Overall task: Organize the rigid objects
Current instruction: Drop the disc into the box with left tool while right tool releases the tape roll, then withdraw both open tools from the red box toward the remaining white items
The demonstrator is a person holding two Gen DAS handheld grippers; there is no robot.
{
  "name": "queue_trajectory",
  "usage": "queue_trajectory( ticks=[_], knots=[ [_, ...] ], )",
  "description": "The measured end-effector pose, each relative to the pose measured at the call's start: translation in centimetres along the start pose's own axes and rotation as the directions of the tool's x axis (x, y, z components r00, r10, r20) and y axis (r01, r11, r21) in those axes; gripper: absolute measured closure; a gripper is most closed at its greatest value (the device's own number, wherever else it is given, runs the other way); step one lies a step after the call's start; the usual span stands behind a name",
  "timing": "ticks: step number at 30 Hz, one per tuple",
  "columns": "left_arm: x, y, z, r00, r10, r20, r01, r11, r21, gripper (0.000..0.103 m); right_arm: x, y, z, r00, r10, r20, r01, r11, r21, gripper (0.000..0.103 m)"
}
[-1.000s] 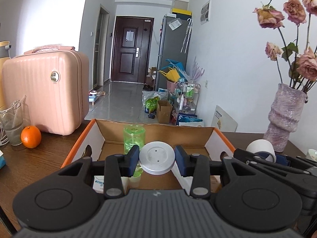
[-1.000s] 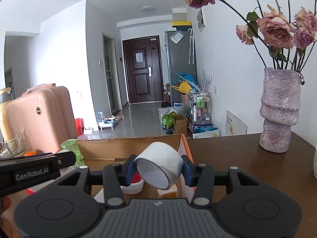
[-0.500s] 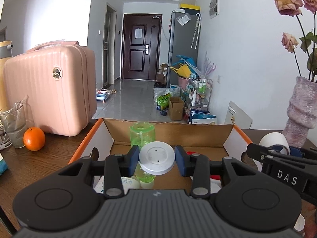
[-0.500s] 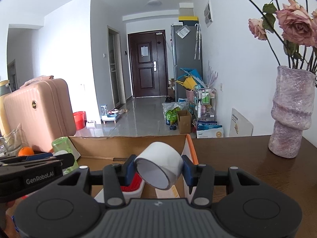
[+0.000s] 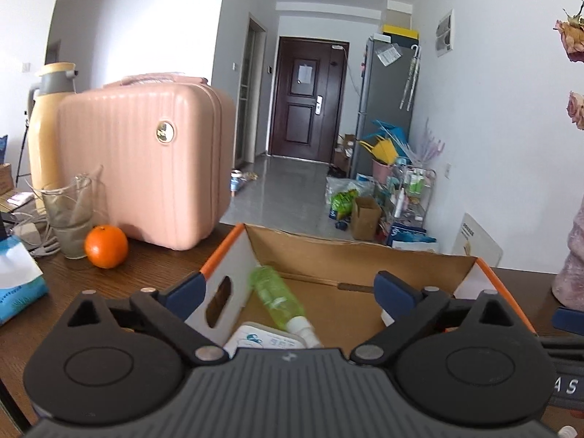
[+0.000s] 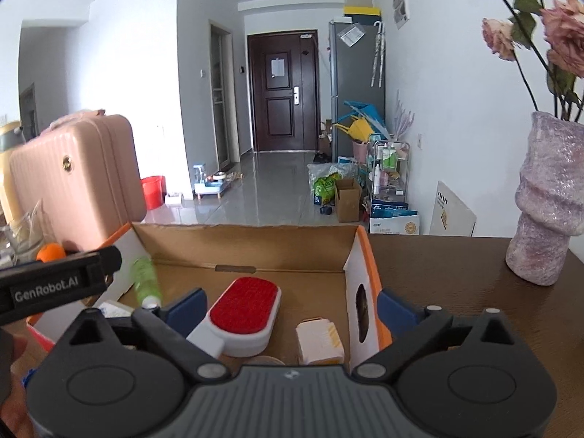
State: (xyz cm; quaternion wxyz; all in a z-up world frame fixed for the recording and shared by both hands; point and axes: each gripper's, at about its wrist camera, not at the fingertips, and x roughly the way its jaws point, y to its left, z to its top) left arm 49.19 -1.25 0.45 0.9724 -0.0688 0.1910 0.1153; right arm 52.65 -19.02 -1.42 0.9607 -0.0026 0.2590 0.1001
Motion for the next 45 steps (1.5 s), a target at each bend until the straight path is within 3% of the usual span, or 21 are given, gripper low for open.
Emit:
queue_trajectory(
  ticks=[21,35,45],
  knots=[
    [-1.3,1.0,0.0,1.0,0.002,0.006,-0.001,0.999,-0.049,0.0,-1.2,0.5,0.4,0.999,-0.053,-0.007,0.052,0.998,-0.026,0.0],
    [-5.6,2.2,-1.1,0.999,-0.033,0.01,0.034,0.998,-0.055,0.0,-8.2,-0.2,-1.2,0.996,-0.037,0.086,0.044,0.996,-0.075,0.0],
    [-10.0,2.6,-3.0,0.999,-0.051,0.012,0.051,0.998,-0.039,0.0,-12.9,-1.8,-4.7,0.992,-0.043,0.116,0.052,0.996,-0.073,0.0]
  ],
)
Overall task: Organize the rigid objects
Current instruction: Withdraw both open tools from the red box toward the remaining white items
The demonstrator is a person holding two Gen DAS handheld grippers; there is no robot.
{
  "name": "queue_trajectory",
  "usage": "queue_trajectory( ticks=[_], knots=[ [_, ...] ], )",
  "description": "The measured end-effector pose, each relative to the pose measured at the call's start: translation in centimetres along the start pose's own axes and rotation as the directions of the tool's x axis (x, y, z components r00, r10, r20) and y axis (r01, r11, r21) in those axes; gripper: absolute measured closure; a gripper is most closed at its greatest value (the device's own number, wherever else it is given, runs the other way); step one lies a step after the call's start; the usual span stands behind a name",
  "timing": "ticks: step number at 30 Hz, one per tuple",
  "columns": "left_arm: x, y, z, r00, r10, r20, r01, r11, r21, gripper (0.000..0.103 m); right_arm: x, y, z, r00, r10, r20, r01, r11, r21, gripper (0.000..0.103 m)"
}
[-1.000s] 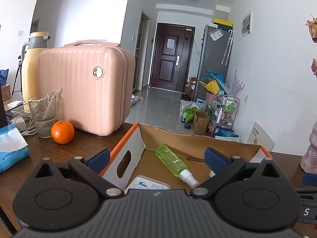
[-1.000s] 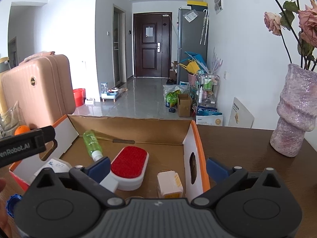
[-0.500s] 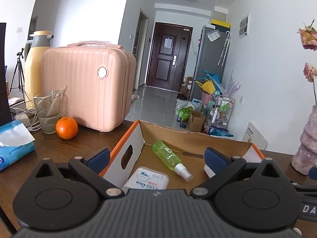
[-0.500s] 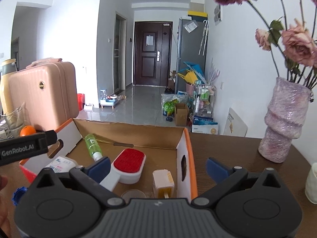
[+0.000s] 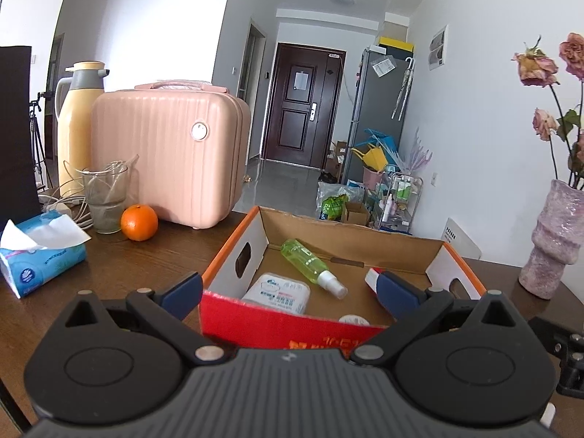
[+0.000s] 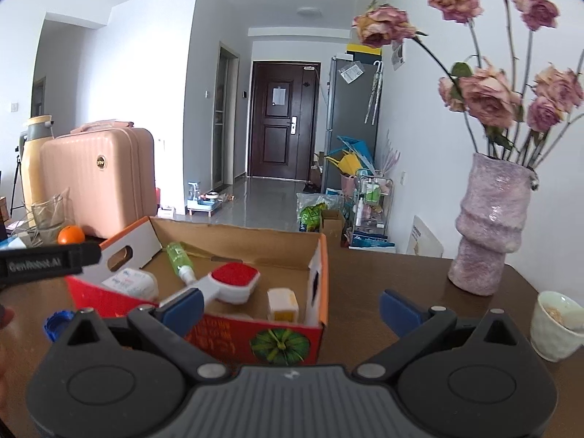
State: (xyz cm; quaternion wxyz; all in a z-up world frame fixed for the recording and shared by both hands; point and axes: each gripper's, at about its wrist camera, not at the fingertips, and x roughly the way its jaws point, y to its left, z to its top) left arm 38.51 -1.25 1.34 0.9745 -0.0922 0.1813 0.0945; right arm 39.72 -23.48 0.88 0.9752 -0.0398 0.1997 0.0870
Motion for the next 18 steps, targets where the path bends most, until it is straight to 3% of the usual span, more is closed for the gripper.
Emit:
queue_trajectory(
  ticks=[11,18],
  knots=[
    [-3.1,1.3,-2.6,0.998,0.013,-0.054,-0.013,1.0,-0.009,0.0,-3.4,-1.3,-4.4,0.999,-0.031,-0.013,0.031,1.0,-0.007,0.0],
    [-4.0,1.5,-4.2,0.995,0.049,-0.089,-0.051,0.998,-0.022,0.0,-4.1,-2.0,-7.4,0.991,-0.065,-0.116,0.065,0.998,-0.007,0.0]
  ],
)
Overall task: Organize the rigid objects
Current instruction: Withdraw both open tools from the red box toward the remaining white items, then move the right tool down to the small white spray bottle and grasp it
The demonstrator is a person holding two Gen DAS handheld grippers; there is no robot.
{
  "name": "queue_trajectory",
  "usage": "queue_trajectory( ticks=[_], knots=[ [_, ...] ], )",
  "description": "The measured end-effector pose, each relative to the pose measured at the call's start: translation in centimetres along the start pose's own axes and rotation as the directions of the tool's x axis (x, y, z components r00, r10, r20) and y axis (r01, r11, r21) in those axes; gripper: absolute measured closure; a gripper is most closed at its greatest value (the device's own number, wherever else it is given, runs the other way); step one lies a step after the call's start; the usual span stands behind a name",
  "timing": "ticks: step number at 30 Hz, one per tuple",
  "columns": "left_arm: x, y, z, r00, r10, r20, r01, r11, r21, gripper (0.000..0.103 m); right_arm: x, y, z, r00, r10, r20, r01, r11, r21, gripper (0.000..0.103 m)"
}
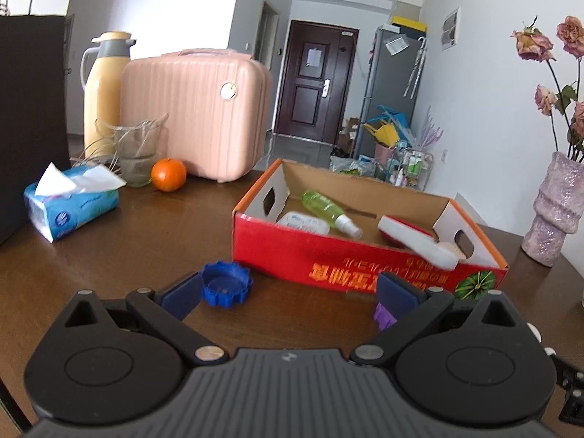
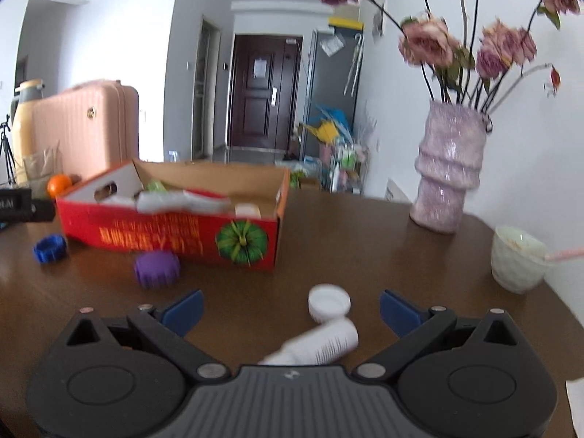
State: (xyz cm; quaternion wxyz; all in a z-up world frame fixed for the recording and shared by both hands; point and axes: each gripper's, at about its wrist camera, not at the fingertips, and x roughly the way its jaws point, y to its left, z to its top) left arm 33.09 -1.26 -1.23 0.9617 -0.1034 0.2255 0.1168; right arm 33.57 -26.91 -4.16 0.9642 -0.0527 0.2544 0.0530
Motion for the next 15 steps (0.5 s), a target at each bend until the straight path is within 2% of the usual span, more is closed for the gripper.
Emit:
queue_trajectory(
  ticks=[4,9,15],
  knots=[
    [-0.2,0.5,-1.1,0.999,0.036,-0.03,-0.037,0.999,-0.032,0.0,0.2,-0.3,-0.9,1.0,-0.004,-0.017,0.003,1.0,-0.028,0.0],
    [-0.2,0.1,-2.2,0.993,0.107,-0.057,-0.107,0.994,0.003,0.0,0.6,-1.2,-1.5,0.999,-0.004,-0.046,0.003,1.0,-0.024,0.0],
    [-0.4,-0.2,-2.6,0.991,0.119,-0.057,-0.118,0.993,0.007,0.0,1.1,-1.9,-1.8,0.998,0.006,-0.07,-0.007,1.0,-0.011,0.0]
  ],
)
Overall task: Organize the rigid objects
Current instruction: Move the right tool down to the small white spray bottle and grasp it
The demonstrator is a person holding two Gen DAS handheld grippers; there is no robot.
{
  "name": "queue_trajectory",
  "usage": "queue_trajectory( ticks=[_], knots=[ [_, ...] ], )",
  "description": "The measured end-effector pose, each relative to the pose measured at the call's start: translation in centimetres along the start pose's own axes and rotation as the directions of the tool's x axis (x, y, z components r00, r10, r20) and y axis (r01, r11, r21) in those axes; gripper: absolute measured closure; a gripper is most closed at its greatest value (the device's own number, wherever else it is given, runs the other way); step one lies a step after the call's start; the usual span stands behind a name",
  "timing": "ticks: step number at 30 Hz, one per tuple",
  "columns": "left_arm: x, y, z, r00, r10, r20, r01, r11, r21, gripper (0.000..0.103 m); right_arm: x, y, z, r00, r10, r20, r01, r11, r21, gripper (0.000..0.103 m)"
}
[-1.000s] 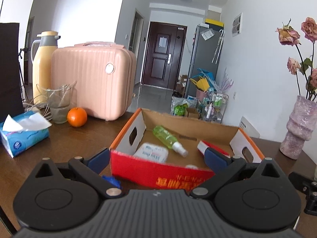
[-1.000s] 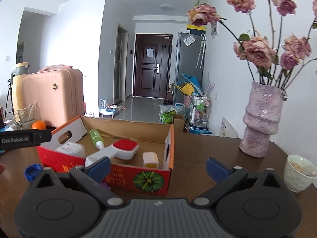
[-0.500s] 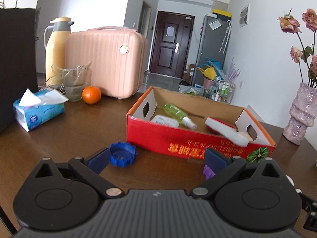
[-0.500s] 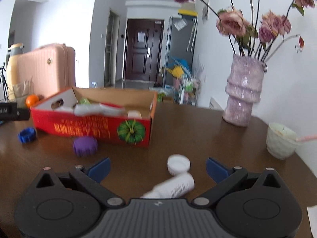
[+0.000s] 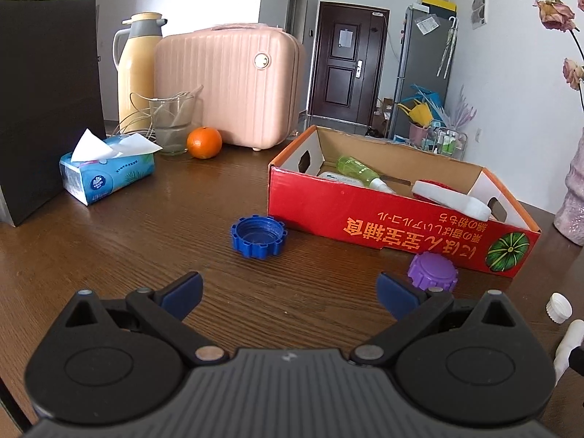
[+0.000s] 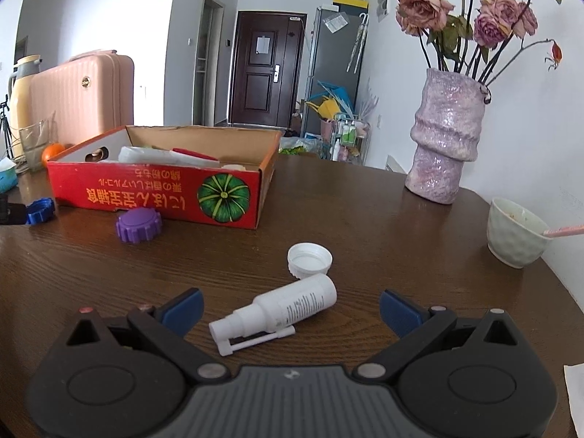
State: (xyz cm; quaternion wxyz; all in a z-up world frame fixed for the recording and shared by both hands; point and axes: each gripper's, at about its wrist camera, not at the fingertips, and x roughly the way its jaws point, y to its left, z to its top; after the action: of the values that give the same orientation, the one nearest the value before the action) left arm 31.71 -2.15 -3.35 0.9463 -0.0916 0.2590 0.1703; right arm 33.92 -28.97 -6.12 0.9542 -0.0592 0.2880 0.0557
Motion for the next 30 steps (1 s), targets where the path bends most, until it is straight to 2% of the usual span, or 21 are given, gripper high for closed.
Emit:
queue_trajectory(
  ticks=[9,13,18,21,22,23,24,25,26,30],
  knots=[
    [0.3,0.4,-0.1,1.0,-0.015,-0.005,0.015,1.0,0.006,0.0,1.2,0.0,-0.2,0.997,0.064,-0.033,-0.064,0.998,0.011,0.001],
    [0.6,1.2,0.0,1.0,-0.019,-0.014,0.019,1.0,-0.007,0.0,2.2,-0.4,-0.4,0.994,0.09,-0.057,-0.089,0.996,0.03,0.005],
    [0.7,1.4,0.2,1.0,-0.022,-0.011,0.023,0.999,0.024,0.0,3.5,-0.8,-0.4,0.995,0.07,-0.077,-0.067,0.997,0.046,0.007],
    [0.9,1.8,0.4,0.999,-0.037,-0.024,0.038,0.999,0.022,0.0,3.9,-1.1,-0.4,0.992,0.088,-0.095,-0.083,0.995,0.055,0.008],
    [1.0,2.0,0.4,0.999,-0.045,-0.03,0.046,0.999,0.021,0.0,3.9,-0.8,-0.5,0.99,0.096,-0.101,-0.092,0.995,0.038,0.011],
    [1.0,2.1,0.5,0.998,-0.05,-0.035,0.051,0.998,0.022,0.0,3.9,-0.4,-0.5,0.99,0.096,-0.103,-0.095,0.995,0.014,0.022],
    [1.1,2.1,0.5,0.998,-0.051,-0.035,0.052,0.998,0.024,0.0,3.8,-0.1,-0.6,0.991,0.1,-0.093,-0.1,0.995,0.002,0.026],
    [1.1,2.2,0.5,0.998,-0.053,-0.035,0.054,0.998,0.026,0.0,3.6,-0.1,-0.6,0.99,0.111,-0.09,-0.111,0.994,0.006,0.039],
    [1.0,2.3,0.5,0.998,-0.058,-0.035,0.059,0.998,0.027,0.0,3.5,-0.1,-0.5,0.988,0.123,-0.088,-0.122,0.992,0.018,0.045],
    [1.1,2.6,0.8,0.997,-0.072,-0.039,0.073,0.997,0.021,0.0,3.5,-0.1,-0.5,0.99,0.114,-0.084,-0.112,0.993,0.028,0.045]
  ],
)
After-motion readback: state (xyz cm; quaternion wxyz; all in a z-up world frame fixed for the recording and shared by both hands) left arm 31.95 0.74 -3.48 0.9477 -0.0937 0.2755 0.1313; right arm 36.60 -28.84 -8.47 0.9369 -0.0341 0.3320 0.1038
